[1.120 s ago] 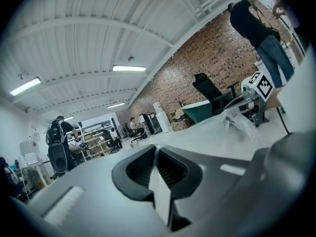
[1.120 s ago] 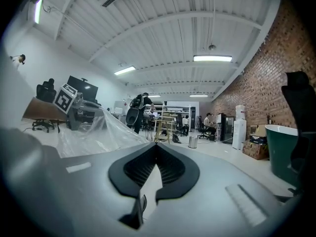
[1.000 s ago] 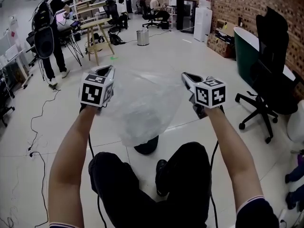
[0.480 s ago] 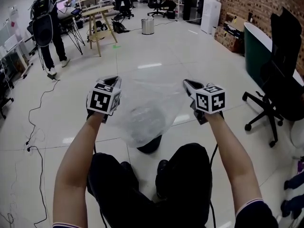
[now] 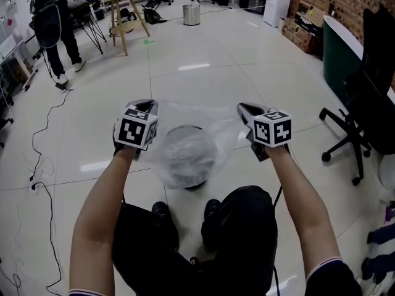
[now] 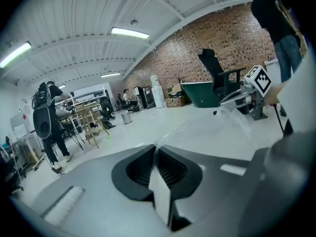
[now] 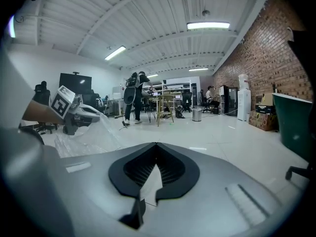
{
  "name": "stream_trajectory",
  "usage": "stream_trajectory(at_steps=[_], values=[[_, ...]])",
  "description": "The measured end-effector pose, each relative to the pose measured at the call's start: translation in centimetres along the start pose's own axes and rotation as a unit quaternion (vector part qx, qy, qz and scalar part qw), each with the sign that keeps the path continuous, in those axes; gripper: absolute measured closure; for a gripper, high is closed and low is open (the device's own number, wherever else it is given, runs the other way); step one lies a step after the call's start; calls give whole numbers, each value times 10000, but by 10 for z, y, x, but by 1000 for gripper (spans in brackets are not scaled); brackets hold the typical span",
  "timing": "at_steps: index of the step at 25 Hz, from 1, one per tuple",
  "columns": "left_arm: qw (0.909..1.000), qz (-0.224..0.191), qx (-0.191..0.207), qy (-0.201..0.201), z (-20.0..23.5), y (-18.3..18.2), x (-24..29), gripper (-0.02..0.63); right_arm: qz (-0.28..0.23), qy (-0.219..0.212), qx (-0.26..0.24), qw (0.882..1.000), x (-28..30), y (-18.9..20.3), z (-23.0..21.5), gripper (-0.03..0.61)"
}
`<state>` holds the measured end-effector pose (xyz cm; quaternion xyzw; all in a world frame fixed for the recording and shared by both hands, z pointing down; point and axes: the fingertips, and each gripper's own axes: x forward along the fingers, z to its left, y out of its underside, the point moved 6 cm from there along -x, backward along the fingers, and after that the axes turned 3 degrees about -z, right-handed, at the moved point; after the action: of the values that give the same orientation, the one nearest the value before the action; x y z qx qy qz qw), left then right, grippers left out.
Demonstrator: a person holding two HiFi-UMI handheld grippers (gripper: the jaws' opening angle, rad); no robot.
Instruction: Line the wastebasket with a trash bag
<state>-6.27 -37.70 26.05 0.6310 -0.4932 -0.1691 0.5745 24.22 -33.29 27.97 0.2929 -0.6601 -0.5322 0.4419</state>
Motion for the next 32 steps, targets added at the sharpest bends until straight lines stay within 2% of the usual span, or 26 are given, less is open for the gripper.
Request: stream_trajectory(at_steps=[10,18,26,32], values=[[9996,263,-75,0,12,26,20,603,207,-93,-131,9997,41,12,0,577],[9967,743,-326,32,18,81,45,603,619,-110,-42,9980,74,59,-3,577],[9913,1245,-408,155,13,134,79,603,946,-102,30,9955,101,102,-15,577],[9876,1453,-512,301,10,158,104,603,1175,-82,153,9929,120,133,-25,577]])
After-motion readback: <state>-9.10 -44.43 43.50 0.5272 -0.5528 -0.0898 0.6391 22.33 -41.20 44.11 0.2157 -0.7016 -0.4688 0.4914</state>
